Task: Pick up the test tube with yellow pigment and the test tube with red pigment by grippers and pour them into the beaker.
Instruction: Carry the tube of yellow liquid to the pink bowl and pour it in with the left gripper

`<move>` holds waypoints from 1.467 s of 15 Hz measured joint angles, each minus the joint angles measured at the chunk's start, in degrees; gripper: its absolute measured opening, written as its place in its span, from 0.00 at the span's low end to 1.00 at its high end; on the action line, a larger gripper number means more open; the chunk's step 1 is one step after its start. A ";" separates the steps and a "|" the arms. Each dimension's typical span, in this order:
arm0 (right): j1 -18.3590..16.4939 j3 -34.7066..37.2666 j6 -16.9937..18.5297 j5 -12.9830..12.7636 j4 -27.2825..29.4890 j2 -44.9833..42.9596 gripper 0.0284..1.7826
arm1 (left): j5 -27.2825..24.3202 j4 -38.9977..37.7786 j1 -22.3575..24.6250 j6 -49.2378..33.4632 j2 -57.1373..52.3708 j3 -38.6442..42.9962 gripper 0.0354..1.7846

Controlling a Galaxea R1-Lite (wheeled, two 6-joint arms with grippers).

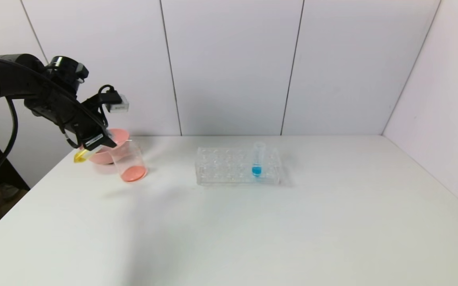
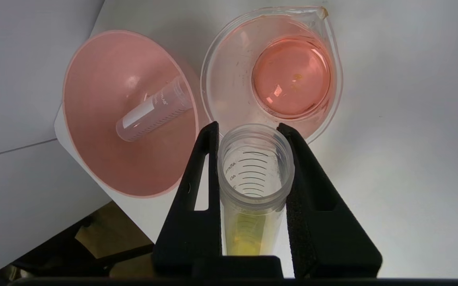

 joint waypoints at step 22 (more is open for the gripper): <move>0.00 0.00 0.02 -0.02 0.00 0.00 0.96 | 21.70 -2.23 -6.61 1.85 1.60 0.00 0.25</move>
